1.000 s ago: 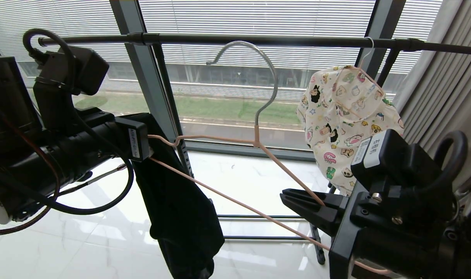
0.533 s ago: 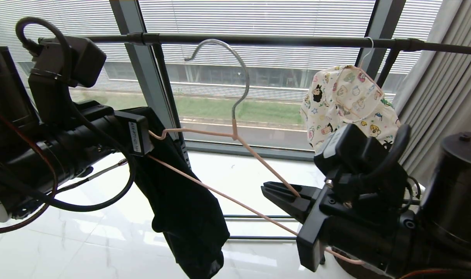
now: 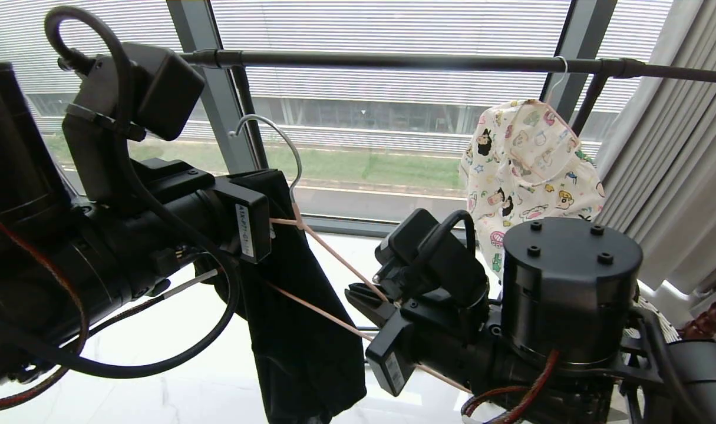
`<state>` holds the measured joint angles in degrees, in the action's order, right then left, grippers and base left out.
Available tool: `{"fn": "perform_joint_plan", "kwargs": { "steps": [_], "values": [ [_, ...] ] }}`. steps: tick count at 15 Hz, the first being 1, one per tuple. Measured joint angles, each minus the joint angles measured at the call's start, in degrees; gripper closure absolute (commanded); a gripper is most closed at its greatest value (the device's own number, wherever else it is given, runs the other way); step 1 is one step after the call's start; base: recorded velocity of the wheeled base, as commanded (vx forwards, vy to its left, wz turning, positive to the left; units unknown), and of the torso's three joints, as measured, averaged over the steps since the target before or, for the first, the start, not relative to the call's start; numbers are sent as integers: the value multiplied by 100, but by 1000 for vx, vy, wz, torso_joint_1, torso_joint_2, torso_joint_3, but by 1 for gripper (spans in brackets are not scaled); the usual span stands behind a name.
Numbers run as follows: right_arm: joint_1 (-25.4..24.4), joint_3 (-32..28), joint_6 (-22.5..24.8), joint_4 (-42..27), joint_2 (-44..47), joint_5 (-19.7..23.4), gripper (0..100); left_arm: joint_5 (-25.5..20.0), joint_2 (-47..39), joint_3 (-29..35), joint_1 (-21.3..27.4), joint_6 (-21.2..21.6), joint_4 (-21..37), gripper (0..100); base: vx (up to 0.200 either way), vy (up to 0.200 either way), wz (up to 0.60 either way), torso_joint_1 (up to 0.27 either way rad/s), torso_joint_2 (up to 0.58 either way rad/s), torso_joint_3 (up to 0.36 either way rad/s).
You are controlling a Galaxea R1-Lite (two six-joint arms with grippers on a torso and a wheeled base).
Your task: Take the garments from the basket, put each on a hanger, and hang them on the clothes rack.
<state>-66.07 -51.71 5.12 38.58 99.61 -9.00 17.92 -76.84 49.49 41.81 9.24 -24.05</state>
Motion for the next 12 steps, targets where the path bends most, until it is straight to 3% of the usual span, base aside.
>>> {"fn": "perform_joint_plan", "kwargs": {
  "steps": [4,5,12],
  "values": [
    [155,-55,-34,48,194,-11,100,-5,22,-13,41,-11,-2,100,0,0,0,0,0,0],
    [216,-55,-34,50,204,-22,100,-7,35,-11,44,-10,-2,0,0,0,0,0,0,0],
    [605,-44,-15,329,216,-325,100,-7,223,194,41,41,5,0,0,0,0,0,0,0]
  ]
}}
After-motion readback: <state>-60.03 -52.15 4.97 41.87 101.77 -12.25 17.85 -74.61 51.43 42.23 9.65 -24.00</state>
